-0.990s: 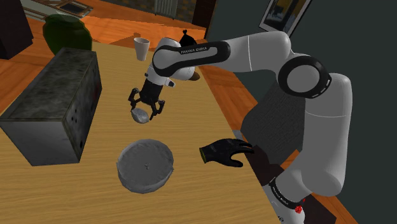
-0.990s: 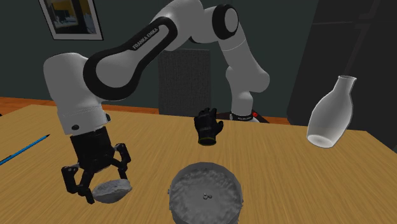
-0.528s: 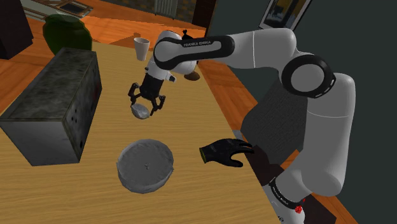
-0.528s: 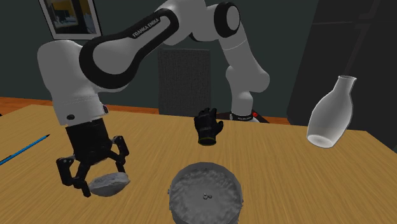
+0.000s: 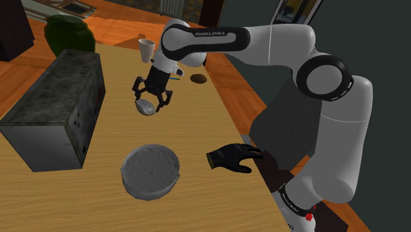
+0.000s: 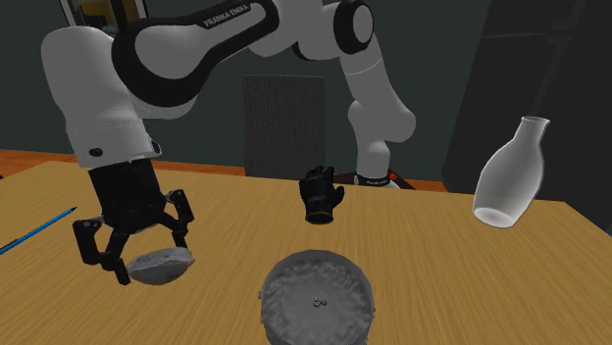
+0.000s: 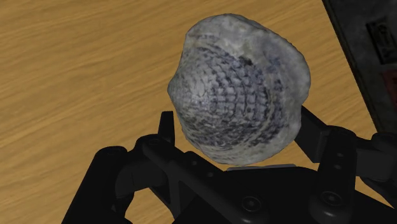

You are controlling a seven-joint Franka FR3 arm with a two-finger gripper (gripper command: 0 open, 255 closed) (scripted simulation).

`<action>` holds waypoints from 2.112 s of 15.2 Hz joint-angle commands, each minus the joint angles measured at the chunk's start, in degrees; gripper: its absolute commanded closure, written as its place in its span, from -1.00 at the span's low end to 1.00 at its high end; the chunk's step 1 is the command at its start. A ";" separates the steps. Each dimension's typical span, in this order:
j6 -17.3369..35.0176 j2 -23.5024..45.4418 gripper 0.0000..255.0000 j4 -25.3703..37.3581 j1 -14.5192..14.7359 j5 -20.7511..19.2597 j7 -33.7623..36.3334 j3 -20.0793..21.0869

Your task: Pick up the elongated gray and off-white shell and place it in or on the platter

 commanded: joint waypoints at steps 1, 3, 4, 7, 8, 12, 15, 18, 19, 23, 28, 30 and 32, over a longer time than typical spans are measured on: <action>-1.15 -0.63 1.00 0.56 -0.10 -0.01 0.35 0.02; -2.39 -1.03 1.00 1.47 -0.13 -0.09 0.79 0.03; -3.02 -1.22 1.00 1.95 -0.14 -0.13 1.02 0.04; -4.93 -1.70 1.00 3.50 -0.16 -0.25 1.70 0.06; -5.57 -1.84 1.00 4.05 -0.16 -0.30 1.94 0.07; -2.21 -7.75 1.00 -4.51 0.48 1.27 2.68 1.11; 1.03 -12.93 1.00 -12.14 1.35 2.93 3.48 2.26; 3.83 -17.65 1.00 -18.79 2.42 4.65 4.50 3.53; 4.69 -19.13 1.00 -20.82 2.82 5.25 4.89 3.98; 7.80 -24.70 1.00 -28.14 4.63 7.68 6.70 5.91; 11.34 -28.00 1.00 -33.86 6.35 9.80 7.90 7.69; 12.75 -27.31 1.00 -34.66 6.45 9.97 7.39 7.78; 14.17 -26.57 1.00 -35.42 6.55 10.14 6.88 7.88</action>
